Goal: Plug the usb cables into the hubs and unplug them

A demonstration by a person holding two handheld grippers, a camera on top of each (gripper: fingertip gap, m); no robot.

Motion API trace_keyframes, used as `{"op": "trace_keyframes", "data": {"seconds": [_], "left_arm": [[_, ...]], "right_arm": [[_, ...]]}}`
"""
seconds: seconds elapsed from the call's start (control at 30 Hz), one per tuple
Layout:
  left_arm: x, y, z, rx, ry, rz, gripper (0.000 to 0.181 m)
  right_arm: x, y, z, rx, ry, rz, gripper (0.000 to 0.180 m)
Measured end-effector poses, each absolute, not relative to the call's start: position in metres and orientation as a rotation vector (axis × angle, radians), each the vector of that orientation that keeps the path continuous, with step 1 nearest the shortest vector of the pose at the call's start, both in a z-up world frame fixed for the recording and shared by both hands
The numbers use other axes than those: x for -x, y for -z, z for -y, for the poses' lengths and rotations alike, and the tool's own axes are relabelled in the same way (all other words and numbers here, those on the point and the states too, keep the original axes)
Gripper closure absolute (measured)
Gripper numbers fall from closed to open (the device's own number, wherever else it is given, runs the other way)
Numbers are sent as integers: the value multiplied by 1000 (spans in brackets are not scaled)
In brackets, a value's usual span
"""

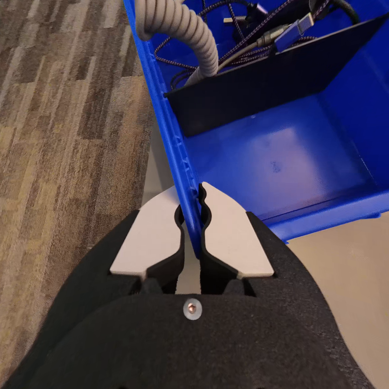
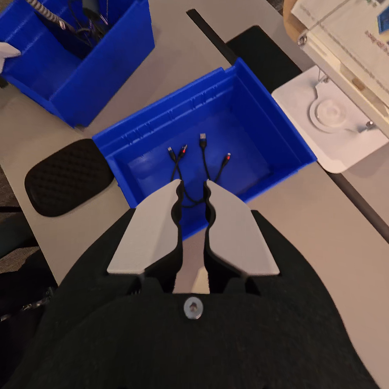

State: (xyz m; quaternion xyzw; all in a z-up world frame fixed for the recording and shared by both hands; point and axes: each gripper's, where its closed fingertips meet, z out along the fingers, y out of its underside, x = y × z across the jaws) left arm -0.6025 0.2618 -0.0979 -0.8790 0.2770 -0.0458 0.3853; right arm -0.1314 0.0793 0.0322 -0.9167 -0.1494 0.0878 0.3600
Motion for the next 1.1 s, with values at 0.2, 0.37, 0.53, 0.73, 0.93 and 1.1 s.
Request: {"op": "trace_keyframes", "data": {"seconds": [0.2,0.37,0.53,0.73,0.93,1.1], "left_arm": [[615,99,-284,2275,182,-898,171],[605,99,-308,2259,203,-990,171],[587,100,-323,2274,233,-1003,172],[584,100,-325,2268,263,-1024,172],[584,100,-323,2246,279,-1026,172],[585,100,-323,2245,317,-1006,173]], "right_arm": [[104,-19,-49,2410,-196,364,163],[92,-13,-35,2430,-173,355,164],[80,-6,-26,2461,-150,313,163],[59,6,-17,2492,-115,222,163],[38,26,-10,2530,-76,123,162],[32,39,-12,2550,-33,70,157]]}}
